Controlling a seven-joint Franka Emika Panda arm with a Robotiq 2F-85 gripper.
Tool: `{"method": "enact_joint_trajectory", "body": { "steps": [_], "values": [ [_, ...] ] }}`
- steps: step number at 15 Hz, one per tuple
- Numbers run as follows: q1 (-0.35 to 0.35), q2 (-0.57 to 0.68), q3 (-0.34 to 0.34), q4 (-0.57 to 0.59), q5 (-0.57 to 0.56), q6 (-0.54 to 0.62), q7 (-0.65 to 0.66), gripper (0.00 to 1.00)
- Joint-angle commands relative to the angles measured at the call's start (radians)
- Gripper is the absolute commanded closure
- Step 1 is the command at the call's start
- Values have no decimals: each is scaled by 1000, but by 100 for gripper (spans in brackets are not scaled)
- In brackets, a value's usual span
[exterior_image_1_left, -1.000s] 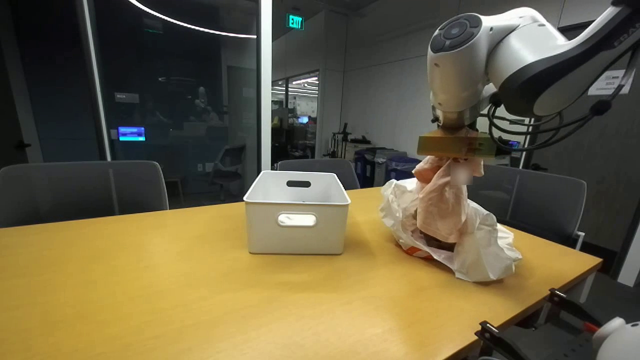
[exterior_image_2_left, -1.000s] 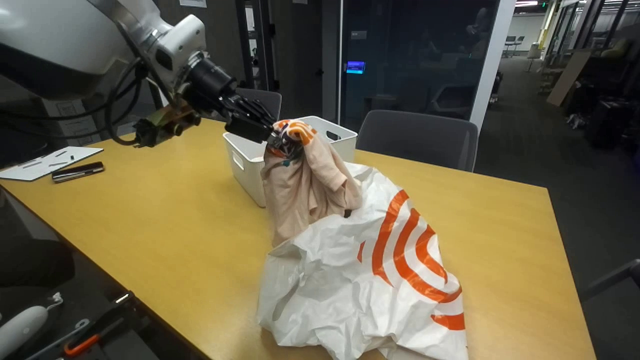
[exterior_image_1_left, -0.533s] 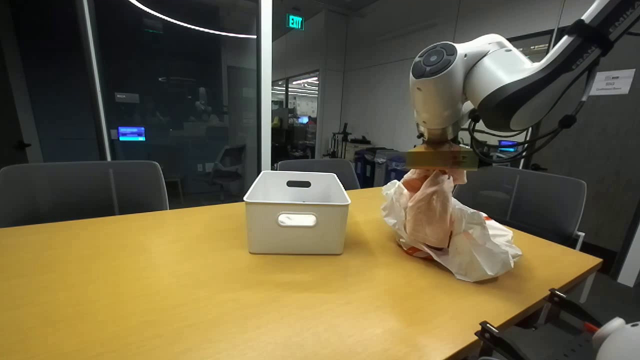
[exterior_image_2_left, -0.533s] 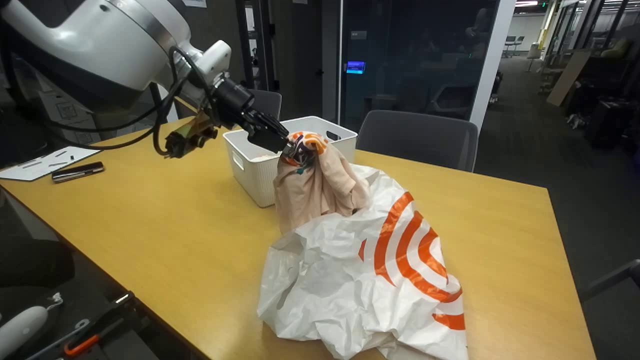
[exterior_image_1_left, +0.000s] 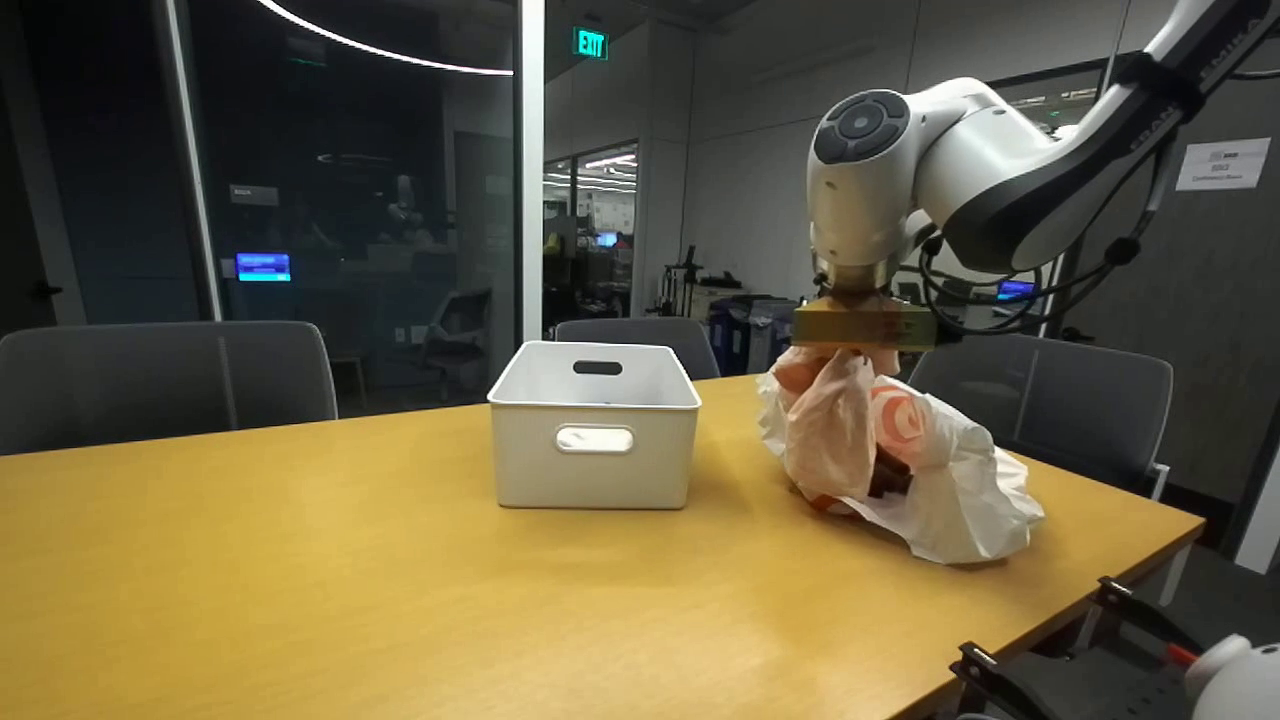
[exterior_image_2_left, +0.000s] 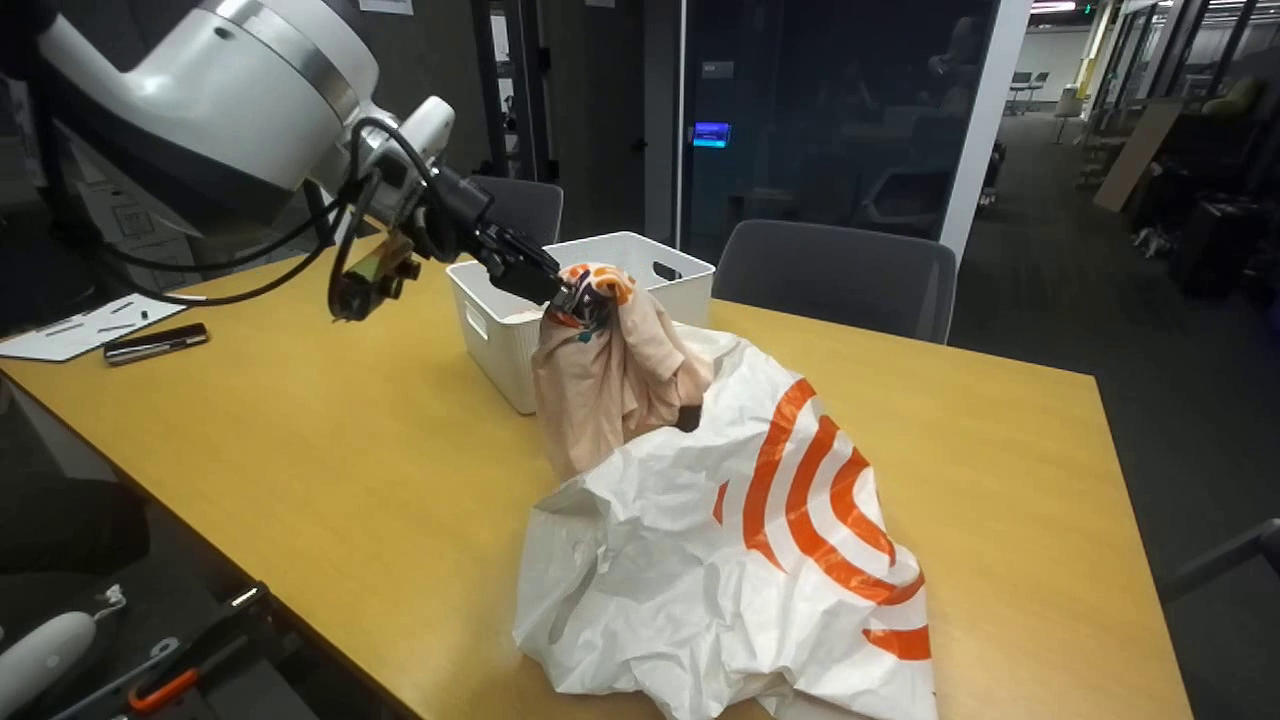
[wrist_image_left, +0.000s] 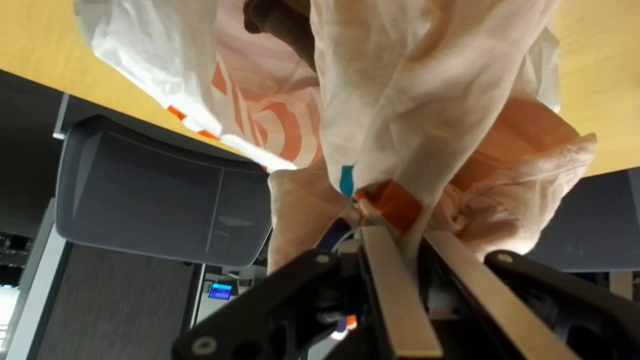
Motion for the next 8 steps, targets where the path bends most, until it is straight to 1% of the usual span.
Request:
{"method": "enact_joint_trajectory", "body": {
  "steps": [1,3,5,6,8],
  "values": [
    [-25,64,-50,31,1,161,-2,97],
    [-44,82,-74,30,25,220,6,97],
    [-62,84,-94,21,61,243,17,97],
    [-73,83,-105,14,105,244,18,97],
    [-84,76,-115,11,150,203,48,98]
  ]
}}
